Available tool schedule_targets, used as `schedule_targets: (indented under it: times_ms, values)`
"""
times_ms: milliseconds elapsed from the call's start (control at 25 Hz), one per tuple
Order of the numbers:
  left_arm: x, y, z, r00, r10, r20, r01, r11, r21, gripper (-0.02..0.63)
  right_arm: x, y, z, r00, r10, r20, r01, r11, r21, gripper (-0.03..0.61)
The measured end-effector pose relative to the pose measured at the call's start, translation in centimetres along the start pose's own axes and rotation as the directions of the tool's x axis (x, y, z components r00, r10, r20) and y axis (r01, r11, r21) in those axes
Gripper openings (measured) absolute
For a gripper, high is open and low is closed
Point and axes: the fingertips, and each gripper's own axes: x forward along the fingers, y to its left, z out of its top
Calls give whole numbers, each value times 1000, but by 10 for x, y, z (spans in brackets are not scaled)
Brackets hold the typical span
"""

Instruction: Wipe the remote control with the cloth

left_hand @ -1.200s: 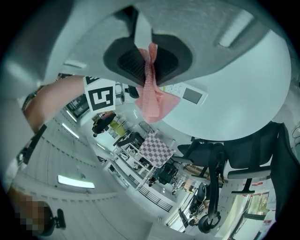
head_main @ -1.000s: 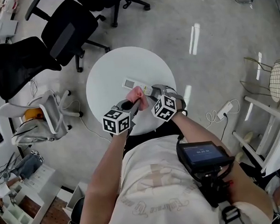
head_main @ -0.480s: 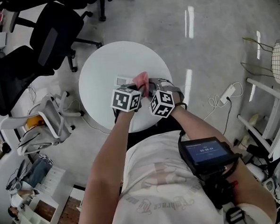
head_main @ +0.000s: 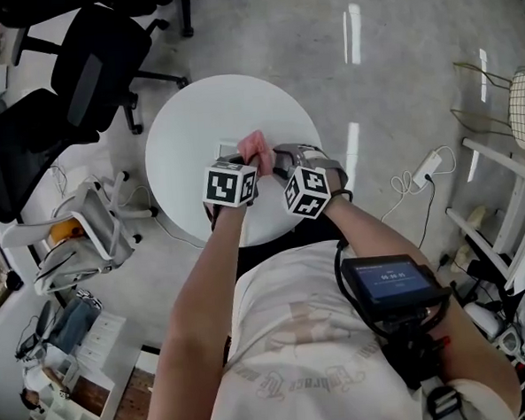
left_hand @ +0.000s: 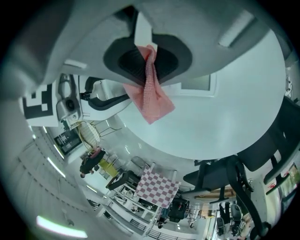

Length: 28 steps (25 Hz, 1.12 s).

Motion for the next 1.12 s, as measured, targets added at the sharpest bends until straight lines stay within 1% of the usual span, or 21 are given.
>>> schedule_targets:
  times_ms: [80, 200, 480, 640, 760, 880, 1040, 1120]
  values:
    - [-5, 9, -3, 1000, -4, 11, 5, 1000, -18, 20, -1, 2, 0, 1000, 3, 3, -3, 1000, -3, 201]
    - [-7, 13, -4, 1000, -9, 21, 9, 1000, -11, 20, -2, 3, -1, 1000, 3, 0, -3, 1000, -9, 200]
    - [-12, 25, -2, 1000, 11, 29, -10, 1000, -22, 20, -2, 0, -1, 1000, 6, -6, -6, 1000, -19, 199]
    - [-16, 37, 0, 999, 37, 26, -37, 999, -25, 20, -2, -1, -2, 1000, 6, -6, -6, 1000, -20, 199]
    - [-21, 53, -2, 997, 78, 17, -78, 997, -18, 20, -3, 1, -1, 1000, 8, -8, -9, 1000, -21, 200]
    - [-30, 75, -3, 992, 128, 15, -128, 991, -34, 20, -3, 0, -2, 1000, 9, -10, -10, 1000, -25, 201]
    - [-42, 104, -6, 979, 206, -9, -206, 978, -10, 20, -4, 0, -4, 1000, 11, -11, -11, 999, -31, 201]
    - [-48, 117, -10, 970, 242, -24, -243, 970, -13, 20, -5, 1, -5, 1000, 12, -14, -12, 999, -32, 200]
